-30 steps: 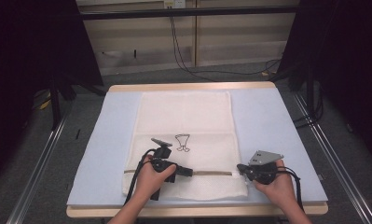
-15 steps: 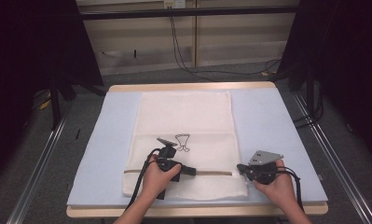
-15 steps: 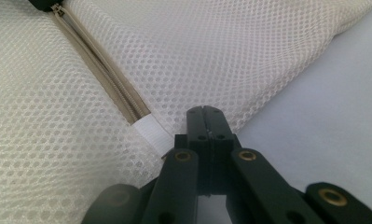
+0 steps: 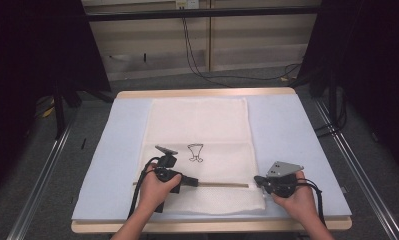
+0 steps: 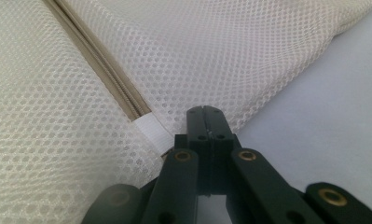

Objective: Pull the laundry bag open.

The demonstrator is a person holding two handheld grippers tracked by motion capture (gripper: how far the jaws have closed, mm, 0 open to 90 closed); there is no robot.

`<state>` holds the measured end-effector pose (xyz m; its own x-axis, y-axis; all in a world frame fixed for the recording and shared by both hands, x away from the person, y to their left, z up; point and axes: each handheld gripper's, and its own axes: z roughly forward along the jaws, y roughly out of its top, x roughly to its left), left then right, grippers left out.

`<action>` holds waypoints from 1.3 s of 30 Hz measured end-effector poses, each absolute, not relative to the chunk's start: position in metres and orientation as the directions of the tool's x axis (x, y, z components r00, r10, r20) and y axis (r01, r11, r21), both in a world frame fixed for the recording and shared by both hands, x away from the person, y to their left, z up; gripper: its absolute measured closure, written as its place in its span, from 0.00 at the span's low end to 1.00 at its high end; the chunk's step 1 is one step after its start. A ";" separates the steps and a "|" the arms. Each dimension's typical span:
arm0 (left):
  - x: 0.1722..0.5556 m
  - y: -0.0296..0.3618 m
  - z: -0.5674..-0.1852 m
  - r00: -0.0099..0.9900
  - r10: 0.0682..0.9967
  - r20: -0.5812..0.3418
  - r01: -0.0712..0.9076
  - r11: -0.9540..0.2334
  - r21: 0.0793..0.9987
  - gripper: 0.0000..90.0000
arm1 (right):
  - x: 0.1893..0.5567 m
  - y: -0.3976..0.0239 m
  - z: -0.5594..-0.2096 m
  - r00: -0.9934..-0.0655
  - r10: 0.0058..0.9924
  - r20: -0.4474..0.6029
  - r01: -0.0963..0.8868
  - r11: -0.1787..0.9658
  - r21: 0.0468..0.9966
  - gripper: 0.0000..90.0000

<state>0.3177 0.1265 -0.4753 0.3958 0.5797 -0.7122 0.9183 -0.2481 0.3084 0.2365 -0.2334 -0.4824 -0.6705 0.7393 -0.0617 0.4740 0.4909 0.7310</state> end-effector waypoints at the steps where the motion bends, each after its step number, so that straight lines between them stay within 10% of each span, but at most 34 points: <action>1: 0.318 0.130 -0.475 0.407 0.586 -0.700 0.913 -0.256 0.317 0.97 | 0.236 -0.233 -0.482 -0.669 0.741 -0.061 0.476 0.490 0.730 1.00; 39: 0.321 0.191 -0.466 0.361 0.621 -0.696 0.932 -0.215 0.292 0.97 | 0.238 -0.234 -0.482 -0.673 0.738 -0.053 0.479 0.490 0.728 1.00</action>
